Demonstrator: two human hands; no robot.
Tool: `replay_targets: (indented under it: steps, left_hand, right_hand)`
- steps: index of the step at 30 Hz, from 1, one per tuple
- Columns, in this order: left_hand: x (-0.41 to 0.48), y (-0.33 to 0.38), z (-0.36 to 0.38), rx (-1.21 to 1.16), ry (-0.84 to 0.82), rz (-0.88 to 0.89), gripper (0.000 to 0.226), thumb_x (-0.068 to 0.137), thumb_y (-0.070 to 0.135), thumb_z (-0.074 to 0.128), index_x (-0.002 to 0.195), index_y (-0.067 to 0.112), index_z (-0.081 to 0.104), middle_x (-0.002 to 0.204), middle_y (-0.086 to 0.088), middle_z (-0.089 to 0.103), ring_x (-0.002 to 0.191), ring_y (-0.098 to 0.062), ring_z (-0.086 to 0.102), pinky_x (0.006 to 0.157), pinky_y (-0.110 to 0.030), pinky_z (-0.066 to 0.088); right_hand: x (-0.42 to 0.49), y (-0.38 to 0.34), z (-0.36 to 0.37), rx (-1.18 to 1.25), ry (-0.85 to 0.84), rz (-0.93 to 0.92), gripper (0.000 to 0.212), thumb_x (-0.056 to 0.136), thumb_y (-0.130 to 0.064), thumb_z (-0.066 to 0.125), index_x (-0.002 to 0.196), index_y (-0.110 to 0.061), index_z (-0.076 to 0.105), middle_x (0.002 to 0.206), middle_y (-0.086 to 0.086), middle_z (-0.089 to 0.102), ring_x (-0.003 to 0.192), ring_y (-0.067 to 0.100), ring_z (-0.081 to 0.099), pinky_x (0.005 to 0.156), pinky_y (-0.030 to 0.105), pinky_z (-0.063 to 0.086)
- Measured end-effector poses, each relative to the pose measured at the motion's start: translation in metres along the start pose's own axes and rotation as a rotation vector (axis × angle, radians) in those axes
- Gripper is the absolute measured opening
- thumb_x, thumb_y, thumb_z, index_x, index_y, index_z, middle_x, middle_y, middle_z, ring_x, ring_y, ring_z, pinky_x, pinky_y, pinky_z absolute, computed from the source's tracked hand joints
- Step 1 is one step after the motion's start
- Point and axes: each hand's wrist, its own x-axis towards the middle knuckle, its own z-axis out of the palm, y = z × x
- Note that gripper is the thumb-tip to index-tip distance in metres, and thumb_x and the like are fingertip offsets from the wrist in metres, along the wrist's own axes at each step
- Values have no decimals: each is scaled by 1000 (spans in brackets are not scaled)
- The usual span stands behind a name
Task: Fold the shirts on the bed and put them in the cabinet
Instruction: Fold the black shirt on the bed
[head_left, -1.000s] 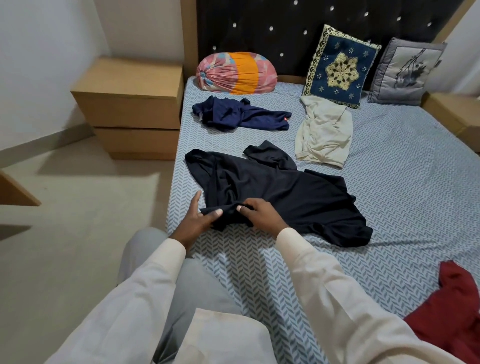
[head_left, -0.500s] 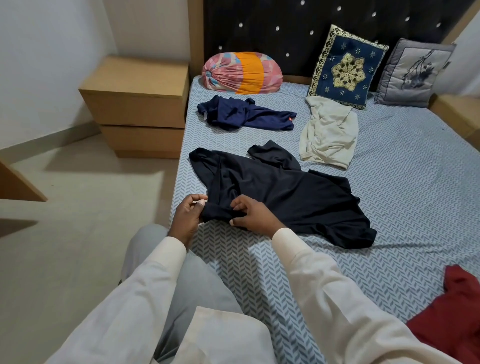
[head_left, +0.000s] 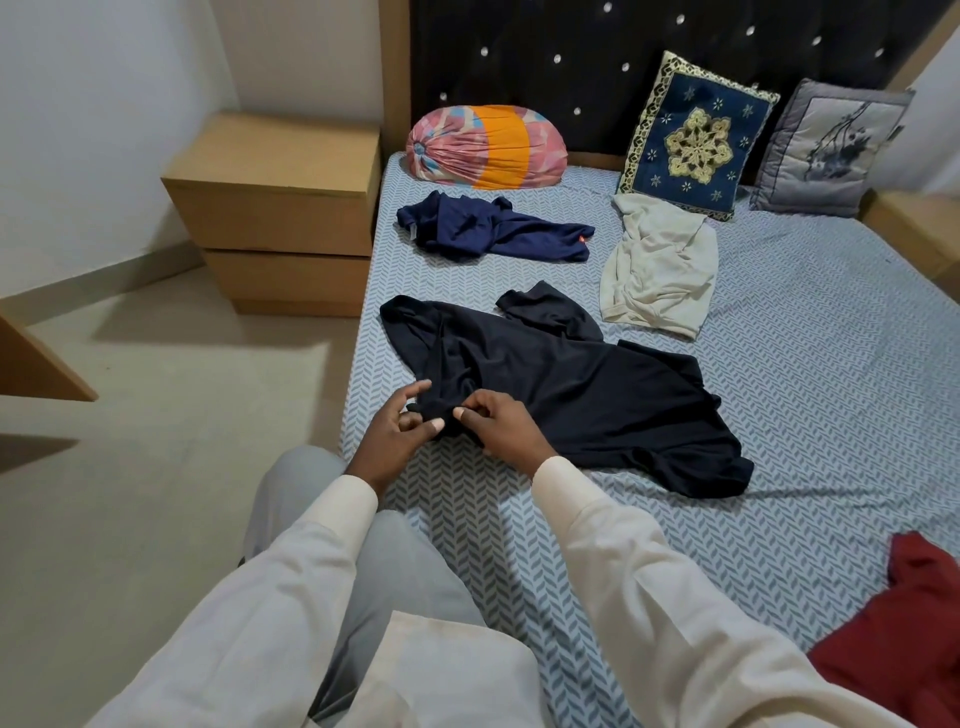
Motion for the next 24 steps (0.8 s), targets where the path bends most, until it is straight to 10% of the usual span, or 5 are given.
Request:
replay_targets:
  steps: [4, 9, 16, 24]
  left_hand:
    - [5, 3, -9, 48, 105, 38, 26, 88, 0, 67, 109, 16, 73, 103, -5, 74, 98, -24, 69, 87, -30, 56]
    - [19, 23, -38, 192, 221, 111, 24, 88, -1, 65, 94, 20, 76, 76, 11, 73, 56, 3, 58, 58, -10, 46]
    - [21, 20, -56, 83, 269, 56, 19, 93, 7, 63, 100, 20, 75, 76, -13, 64, 50, -10, 50, 52, -18, 48]
    - [42, 54, -33, -195, 281, 42, 17, 95, 8, 61, 101, 18, 73, 80, -9, 68, 59, -8, 64, 49, -17, 48]
  right_hand:
    - [-4, -5, 2, -13, -30, -51, 16, 87, -42, 69, 86, -29, 60, 76, -12, 62, 70, 5, 59, 67, 29, 50]
    - [-15, 45, -15, -251, -15, 32, 37, 80, -30, 68, 114, -24, 55, 113, 3, 61, 104, 25, 60, 83, 40, 53]
    - [-69, 158, -91, -584, 312, 443, 32, 89, -21, 58, 120, -16, 55, 124, 10, 47, 123, 33, 43, 81, 44, 49]
    - [-70, 132, -198, -460, 766, 303, 31, 71, -7, 59, 97, -22, 57, 105, 8, 52, 106, 31, 50, 72, 40, 45]
